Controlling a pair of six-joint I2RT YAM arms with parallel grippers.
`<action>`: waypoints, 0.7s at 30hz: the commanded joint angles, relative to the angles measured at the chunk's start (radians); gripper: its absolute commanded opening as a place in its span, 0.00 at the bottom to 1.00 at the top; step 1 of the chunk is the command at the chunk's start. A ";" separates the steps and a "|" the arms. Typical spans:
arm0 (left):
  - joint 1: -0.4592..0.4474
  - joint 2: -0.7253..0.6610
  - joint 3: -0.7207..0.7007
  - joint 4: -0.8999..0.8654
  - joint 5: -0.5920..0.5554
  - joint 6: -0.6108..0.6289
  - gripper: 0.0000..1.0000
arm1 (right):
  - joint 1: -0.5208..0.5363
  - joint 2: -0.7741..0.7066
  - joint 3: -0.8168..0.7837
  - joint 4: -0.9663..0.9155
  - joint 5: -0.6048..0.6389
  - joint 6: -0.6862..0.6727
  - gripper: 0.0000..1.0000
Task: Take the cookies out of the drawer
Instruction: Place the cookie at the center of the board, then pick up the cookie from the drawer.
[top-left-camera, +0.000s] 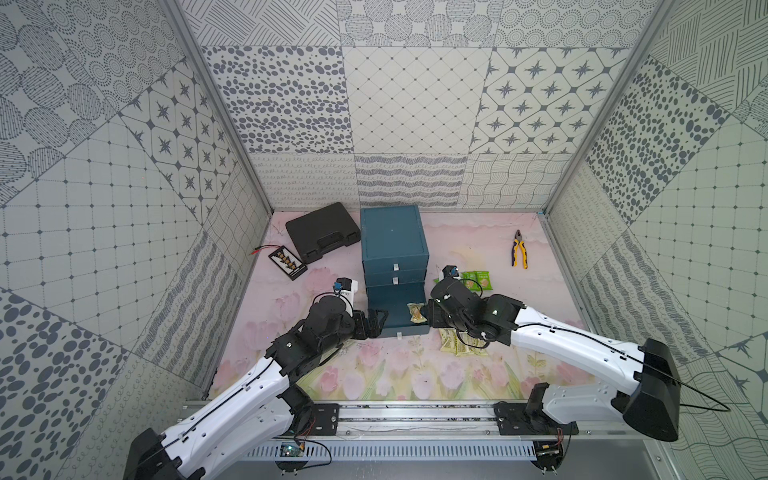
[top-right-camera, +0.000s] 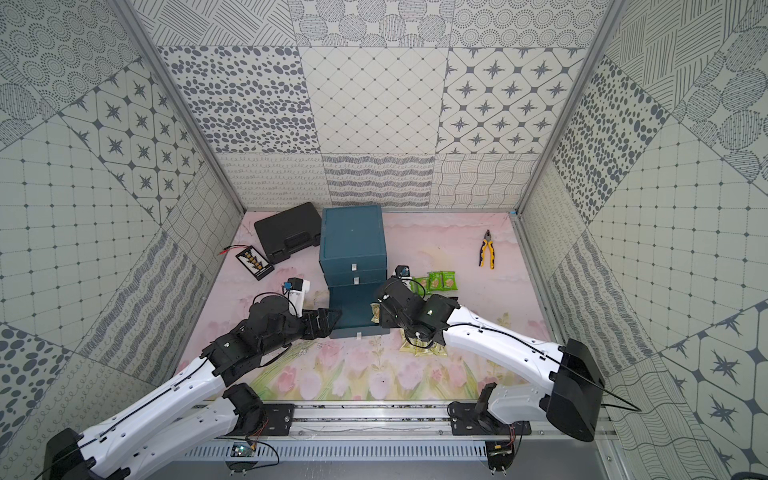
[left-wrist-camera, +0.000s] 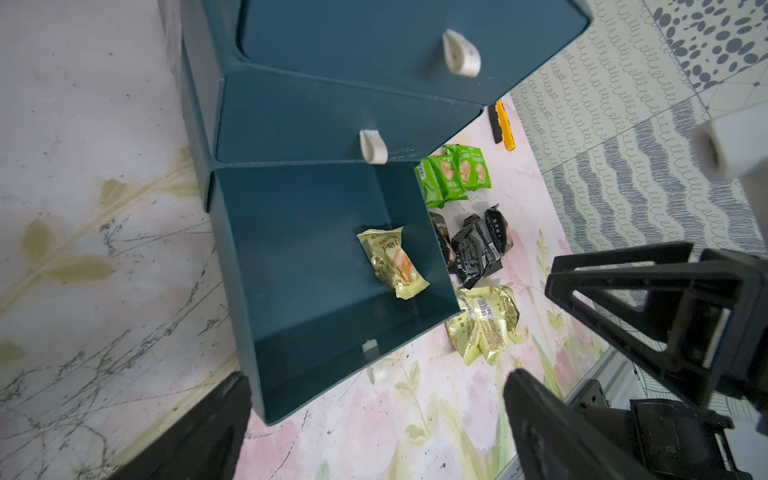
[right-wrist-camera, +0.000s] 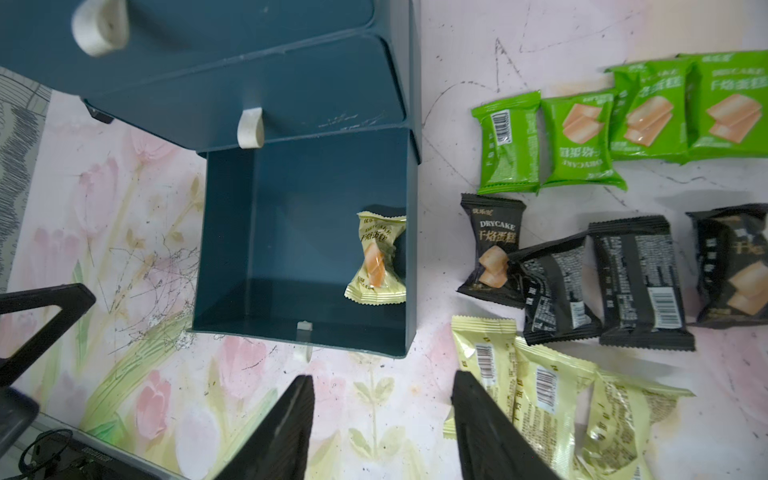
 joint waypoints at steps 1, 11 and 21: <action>0.029 -0.044 -0.039 -0.011 0.037 -0.034 0.99 | 0.014 0.085 0.059 0.044 0.017 0.015 0.58; 0.050 -0.066 -0.078 -0.004 0.083 -0.050 0.99 | 0.018 0.336 0.205 0.042 -0.017 -0.039 0.58; 0.061 -0.101 -0.078 -0.027 0.084 -0.032 0.99 | 0.011 0.465 0.246 0.030 0.034 -0.033 0.59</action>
